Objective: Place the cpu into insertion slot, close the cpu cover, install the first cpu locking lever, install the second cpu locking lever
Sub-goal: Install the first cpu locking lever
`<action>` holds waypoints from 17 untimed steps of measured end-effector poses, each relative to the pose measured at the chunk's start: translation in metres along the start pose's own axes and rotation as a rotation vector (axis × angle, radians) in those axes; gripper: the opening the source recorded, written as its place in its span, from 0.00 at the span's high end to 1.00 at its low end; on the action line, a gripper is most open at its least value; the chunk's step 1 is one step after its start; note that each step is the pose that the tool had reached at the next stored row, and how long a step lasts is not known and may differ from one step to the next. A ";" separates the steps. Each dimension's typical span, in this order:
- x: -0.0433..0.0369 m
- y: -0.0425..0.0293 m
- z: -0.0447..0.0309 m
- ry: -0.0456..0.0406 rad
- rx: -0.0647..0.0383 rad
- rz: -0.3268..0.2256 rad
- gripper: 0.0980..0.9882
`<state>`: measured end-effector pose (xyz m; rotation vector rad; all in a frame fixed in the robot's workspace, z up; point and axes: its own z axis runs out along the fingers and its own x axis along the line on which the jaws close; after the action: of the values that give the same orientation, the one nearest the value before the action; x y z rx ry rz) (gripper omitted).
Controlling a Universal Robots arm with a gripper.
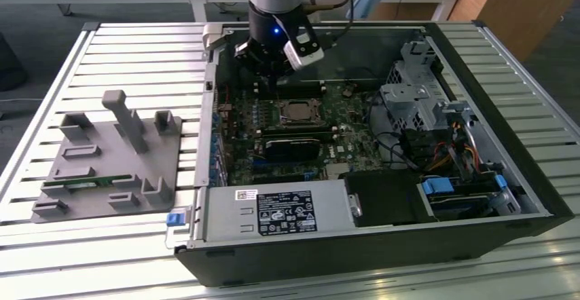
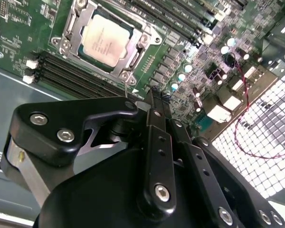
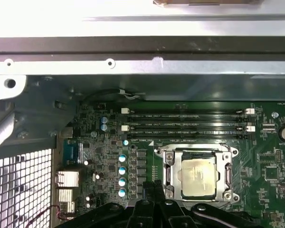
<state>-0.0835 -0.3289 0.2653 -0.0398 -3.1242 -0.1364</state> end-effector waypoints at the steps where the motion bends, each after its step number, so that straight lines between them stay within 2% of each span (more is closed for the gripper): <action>1: 0.0006 0.0012 0.0005 0.0000 0.000 0.000 0.99; 17: 0.0077 0.0191 0.0092 0.0000 0.000 0.000 0.99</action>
<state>-0.0909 -0.3089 0.2579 -0.0399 -3.1242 -0.1364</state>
